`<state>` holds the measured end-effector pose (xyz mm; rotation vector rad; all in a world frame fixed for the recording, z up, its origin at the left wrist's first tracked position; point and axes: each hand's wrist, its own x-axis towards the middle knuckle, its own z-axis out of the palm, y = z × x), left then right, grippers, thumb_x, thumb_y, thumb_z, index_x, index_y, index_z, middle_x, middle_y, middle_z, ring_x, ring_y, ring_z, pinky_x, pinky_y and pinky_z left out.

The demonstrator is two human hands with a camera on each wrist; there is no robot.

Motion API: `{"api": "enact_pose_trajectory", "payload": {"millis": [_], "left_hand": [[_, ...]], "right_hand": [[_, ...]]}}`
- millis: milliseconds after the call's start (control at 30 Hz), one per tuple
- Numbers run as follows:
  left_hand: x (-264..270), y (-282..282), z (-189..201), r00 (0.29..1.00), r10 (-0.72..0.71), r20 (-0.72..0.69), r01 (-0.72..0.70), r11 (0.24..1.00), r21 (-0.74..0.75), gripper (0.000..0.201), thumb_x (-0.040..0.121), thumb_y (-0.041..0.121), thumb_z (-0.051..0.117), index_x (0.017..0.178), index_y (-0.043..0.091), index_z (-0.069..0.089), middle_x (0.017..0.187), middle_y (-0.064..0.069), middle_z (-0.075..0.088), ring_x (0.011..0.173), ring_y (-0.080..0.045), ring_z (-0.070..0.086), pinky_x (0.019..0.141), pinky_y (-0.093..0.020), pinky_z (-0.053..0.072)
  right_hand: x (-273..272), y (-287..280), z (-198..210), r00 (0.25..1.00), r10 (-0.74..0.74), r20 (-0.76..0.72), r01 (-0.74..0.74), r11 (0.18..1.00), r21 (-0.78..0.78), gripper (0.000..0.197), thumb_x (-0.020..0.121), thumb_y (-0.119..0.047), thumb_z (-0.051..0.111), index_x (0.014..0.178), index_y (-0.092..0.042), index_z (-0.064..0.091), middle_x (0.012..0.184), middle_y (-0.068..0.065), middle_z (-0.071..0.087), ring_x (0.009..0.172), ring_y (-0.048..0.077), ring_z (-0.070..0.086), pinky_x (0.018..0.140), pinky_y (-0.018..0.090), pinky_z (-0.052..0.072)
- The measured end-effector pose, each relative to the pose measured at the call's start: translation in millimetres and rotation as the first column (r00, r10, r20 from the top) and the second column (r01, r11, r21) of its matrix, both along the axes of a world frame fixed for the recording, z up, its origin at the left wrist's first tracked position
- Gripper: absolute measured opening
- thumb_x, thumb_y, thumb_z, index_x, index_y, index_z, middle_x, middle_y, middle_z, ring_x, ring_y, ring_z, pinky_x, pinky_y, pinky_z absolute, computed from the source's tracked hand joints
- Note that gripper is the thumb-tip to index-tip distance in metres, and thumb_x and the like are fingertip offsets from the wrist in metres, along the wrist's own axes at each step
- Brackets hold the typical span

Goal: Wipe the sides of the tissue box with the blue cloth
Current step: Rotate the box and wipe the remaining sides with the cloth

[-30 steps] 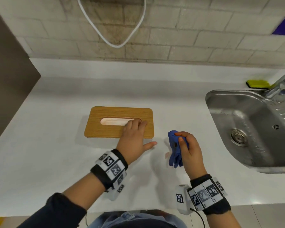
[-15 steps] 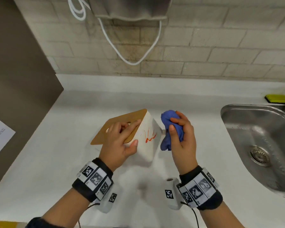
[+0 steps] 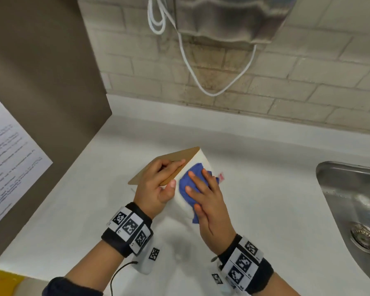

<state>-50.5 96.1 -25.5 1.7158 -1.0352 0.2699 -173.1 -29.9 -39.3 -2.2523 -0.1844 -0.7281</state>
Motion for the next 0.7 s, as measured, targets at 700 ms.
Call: {"api": "enact_pose_trajectory", "payload": {"millis": [700], "left_hand": [[14, 6, 0, 0.992, -0.074, -0.105, 0.072, 0.997, -0.024, 0.052, 0.093, 0.055, 0.032, 0.116, 0.017, 0.058, 0.096, -0.015, 0.058, 0.093, -0.025, 0.056, 0.083, -0.03, 0.044]], "right_hand": [[-16, -34, -8, 0.968, 0.24, -0.076, -0.246, 0.966, -0.075, 0.033, 0.098, -0.019, 0.019, 0.109, -0.013, 0.05, 0.14, 0.008, 0.037, 0.143, 0.025, 0.012, 0.119, 0.042, 0.006]]}}
